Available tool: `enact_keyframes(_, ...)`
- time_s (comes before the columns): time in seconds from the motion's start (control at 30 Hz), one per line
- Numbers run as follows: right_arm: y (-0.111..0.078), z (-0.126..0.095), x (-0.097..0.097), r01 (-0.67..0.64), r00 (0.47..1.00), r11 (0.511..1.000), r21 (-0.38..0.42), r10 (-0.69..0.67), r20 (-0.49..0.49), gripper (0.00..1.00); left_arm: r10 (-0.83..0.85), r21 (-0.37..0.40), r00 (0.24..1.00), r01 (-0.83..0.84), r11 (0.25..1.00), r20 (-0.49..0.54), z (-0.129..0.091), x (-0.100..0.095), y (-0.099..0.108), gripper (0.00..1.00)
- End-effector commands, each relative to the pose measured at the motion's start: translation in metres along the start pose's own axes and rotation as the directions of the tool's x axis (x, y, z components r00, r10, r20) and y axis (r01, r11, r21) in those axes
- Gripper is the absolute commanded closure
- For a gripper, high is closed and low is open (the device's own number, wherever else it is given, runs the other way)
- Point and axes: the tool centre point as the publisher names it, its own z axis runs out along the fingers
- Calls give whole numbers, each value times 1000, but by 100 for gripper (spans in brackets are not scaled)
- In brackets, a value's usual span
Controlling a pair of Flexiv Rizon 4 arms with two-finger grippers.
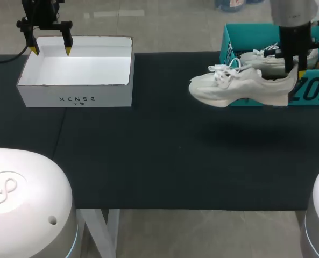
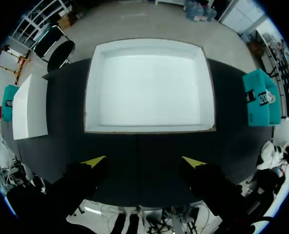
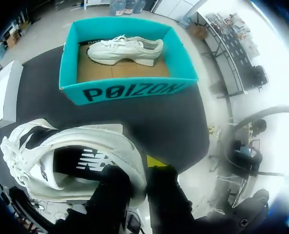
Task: Take the shoe out of the shoebox, open the shoe tongue, remove and reinsert the insole, then place the shoe into the shoebox
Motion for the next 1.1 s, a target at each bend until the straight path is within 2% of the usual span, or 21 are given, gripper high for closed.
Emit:
enact_keyframes(0.03,-28,3,21,-6,1000,998,-66,6,13,100,0,0,1000,0,1000,0,0,0,0,0)
enact_keyframes(0.2,-50,13,54,-12,1000,999,-46,12,-4,100,0,0,1000,0,1000,0,0,0,0,0)
enact_keyframes(0.4,-63,29,101,8,1000,999,-46,-9,-14,100,0,0,1000,0,1000,0,0,0,0,0)
enact_keyframes(0.53,-74,39,125,44,999,998,-52,-44,-11,100,0,0,1000,0,1000,0,0,0,0,0)
enact_keyframes(0.6,-80,47,134,48,999,998,-43,-47,9,100,0,0,1000,0,1000,0,0,0,0,0)
enact_keyframes(0.77,-88,63,153,10,1000,1000,-12,-10,-15,100,0,0,1000,0,1000,0,0,0,0,0)
enact_keyframes(0.8,-87,67,157,-16,999,999,29,17,-27,100,0,0,1000,0,1000,0,0,0,0,0)
enact_keyframes(0.9,-86,72,166,-76,996,997,24,77,-54,100,0,0,1000,0,1000,0,0,0,0,0)
enact_keyframes(0.93,-86,73,170,-71,994,997,37,74,-74,100,0,0,1000,0,1000,0,0,0,0,0)
enact_keyframes(1.1,-95,81,185,-36,994,999,-10,34,-102,100,0,0,1000,0,1000,0,0,0,0,0)
